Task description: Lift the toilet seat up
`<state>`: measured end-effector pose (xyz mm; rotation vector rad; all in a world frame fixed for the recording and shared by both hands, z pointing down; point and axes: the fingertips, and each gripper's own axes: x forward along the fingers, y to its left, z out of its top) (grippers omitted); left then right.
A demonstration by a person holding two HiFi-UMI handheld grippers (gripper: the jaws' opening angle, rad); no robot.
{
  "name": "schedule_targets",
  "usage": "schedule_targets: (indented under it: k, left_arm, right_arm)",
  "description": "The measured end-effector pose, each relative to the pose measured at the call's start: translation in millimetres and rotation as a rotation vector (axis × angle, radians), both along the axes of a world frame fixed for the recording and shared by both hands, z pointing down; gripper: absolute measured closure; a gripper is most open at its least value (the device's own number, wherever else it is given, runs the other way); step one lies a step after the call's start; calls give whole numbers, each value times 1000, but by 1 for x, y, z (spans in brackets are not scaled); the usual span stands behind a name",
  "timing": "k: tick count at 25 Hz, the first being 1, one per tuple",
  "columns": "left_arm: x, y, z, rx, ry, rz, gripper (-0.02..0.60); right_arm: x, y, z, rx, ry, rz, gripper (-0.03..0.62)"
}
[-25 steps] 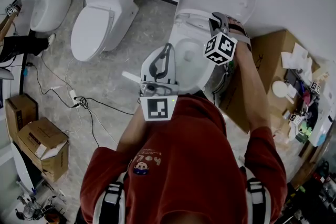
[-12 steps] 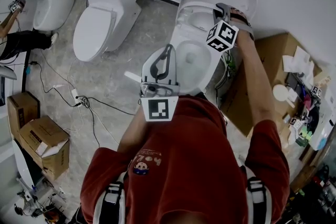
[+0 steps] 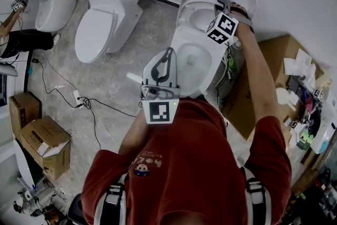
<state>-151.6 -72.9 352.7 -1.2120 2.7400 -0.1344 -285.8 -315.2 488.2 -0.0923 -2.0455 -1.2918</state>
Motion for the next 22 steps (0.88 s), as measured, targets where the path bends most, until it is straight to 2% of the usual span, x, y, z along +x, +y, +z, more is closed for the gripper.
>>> schedule_targets:
  k: [22]
  left_arm:
    - [1, -2, 4, -24, 8, -43, 563]
  right_arm:
    - [-33, -33, 7, -27, 17, 44, 523]
